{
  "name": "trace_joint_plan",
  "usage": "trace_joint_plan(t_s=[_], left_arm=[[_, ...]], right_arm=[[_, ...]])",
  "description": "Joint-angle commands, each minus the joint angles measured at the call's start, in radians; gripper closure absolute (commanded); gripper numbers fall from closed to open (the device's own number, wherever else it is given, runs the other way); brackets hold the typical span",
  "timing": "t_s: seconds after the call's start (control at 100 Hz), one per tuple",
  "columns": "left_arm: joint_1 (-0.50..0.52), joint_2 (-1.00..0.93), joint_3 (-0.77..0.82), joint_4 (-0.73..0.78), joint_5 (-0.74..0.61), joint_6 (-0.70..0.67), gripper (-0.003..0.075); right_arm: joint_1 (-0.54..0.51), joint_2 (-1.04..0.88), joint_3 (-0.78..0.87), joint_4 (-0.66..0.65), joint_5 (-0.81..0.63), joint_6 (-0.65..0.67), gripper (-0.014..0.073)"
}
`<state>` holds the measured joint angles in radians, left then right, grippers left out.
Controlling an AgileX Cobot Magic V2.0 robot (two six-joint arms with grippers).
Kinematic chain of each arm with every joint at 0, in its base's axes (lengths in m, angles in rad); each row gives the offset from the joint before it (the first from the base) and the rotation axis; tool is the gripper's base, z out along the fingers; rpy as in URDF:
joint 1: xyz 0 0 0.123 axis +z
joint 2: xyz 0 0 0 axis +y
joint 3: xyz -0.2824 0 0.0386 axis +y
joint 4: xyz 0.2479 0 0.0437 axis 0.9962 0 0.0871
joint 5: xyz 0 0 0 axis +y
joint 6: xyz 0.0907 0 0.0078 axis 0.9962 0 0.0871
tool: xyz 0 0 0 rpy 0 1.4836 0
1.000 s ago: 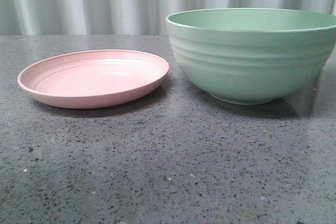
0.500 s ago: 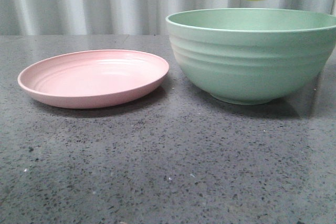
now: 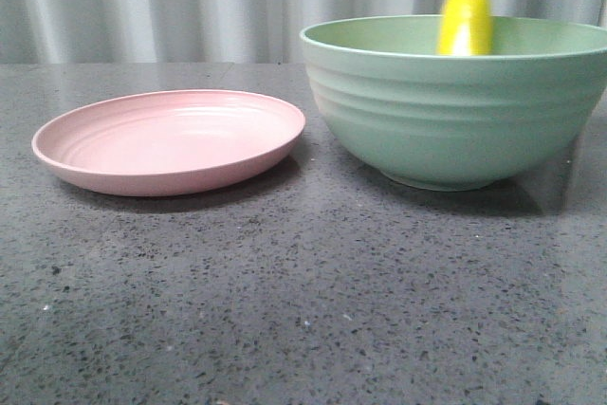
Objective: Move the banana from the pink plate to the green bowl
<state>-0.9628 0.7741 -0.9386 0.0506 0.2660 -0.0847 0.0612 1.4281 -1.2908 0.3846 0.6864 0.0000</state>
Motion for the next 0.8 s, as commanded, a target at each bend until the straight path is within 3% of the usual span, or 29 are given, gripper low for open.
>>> trace_joint_plan(t_s=[0.0, 0.14, 0.21, 0.3, 0.46, 0.79], left_arm=[[0.000, -0.001, -0.025, -0.009, -0.097, -0.008, 0.0333], [0.000, -0.001, -0.025, -0.011, -0.104, -0.008, 0.0338], [0.000, -0.003, -0.025, -0.011, -0.100, -0.008, 0.0374], [0.000, -0.007, -0.025, -0.017, -0.092, -0.008, 0.0479], [0.000, -0.025, -0.025, -0.015, -0.088, -0.008, 0.0741], [0.000, -0.134, 0.078, -0.005, -0.159, -0.008, 0.0741]], right_arm=[[-0.004, -0.041, -0.037, 0.011, -0.068, -0.014, 0.0090], [-0.004, -0.071, -0.038, 0.004, -0.067, -0.014, 0.0095], [-0.004, -0.097, -0.038, -0.004, -0.067, -0.027, 0.0144], [-0.004, -0.143, -0.038, -0.006, -0.060, -0.069, 0.0314], [-0.004, -0.235, -0.038, -0.008, -0.048, -0.102, 0.0665], [-0.004, -0.413, -0.020, -0.035, -0.053, -0.172, 0.0661]])
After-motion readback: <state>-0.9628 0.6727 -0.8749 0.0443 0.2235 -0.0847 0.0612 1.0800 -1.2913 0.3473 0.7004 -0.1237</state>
